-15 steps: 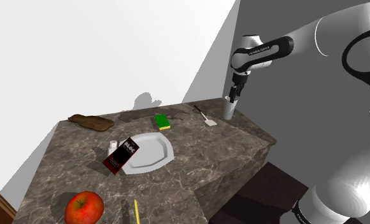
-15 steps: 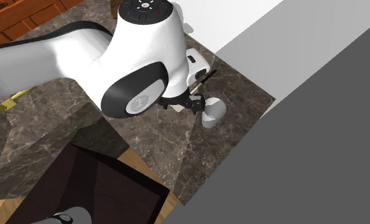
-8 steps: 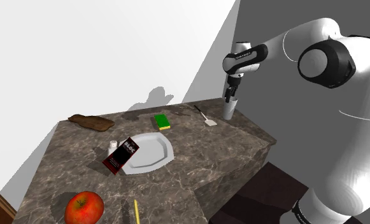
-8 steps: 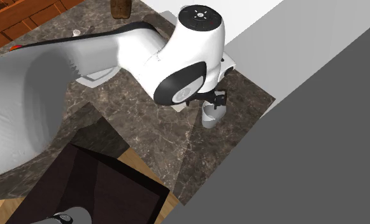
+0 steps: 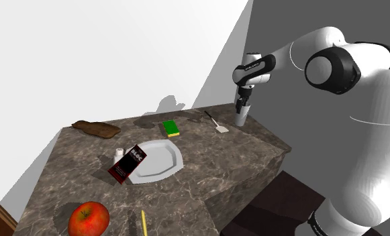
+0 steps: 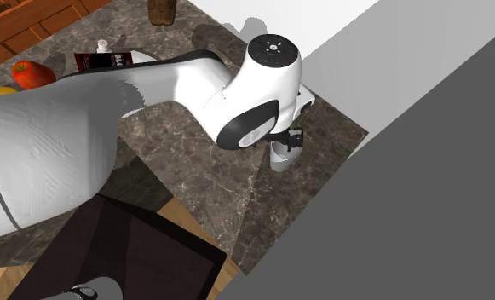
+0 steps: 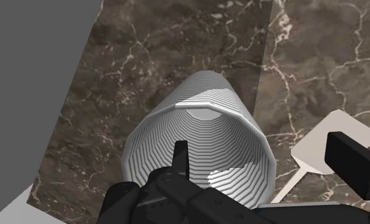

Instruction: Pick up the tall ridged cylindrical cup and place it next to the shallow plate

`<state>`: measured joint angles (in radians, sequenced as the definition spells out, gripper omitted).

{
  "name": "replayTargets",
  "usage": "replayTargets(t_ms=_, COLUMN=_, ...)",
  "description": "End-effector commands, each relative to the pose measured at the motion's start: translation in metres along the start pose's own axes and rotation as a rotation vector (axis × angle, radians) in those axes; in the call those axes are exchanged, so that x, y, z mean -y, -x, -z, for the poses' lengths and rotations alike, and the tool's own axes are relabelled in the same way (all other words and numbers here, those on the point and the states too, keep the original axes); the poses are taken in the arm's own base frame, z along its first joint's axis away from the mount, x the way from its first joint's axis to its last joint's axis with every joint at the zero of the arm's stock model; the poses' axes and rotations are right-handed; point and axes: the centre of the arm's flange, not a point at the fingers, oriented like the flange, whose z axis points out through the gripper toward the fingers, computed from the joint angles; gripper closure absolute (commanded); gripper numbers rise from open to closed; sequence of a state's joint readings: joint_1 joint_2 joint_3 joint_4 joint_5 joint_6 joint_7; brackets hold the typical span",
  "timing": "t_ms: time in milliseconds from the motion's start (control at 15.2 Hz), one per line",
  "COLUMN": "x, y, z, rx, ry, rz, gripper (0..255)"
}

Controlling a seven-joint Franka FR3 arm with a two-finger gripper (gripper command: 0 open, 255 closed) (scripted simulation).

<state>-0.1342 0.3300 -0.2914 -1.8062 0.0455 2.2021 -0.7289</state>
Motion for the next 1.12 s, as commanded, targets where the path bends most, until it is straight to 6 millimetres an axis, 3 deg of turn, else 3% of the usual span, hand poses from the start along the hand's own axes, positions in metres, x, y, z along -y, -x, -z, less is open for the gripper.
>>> replayTargets(t_ms=0, x=-0.0002, y=-0.0001, z=-0.0024, rx=-0.001, ry=0.000, rz=0.000, gripper=0)
replayTargets(t_ms=396, x=-0.0001, y=-0.0001, z=-0.0024, rx=-0.001, ry=0.000, rz=0.000, gripper=0)
replayTargets(t_ms=462, x=-0.0001, y=-0.0001, z=-0.0024, rx=-0.001, ry=0.000, rz=0.000, gripper=255)
replayTargets(t_ms=1056, x=-0.0002, y=-0.0001, z=-0.0024, rx=-0.001, ry=0.000, rz=0.000, gripper=255)
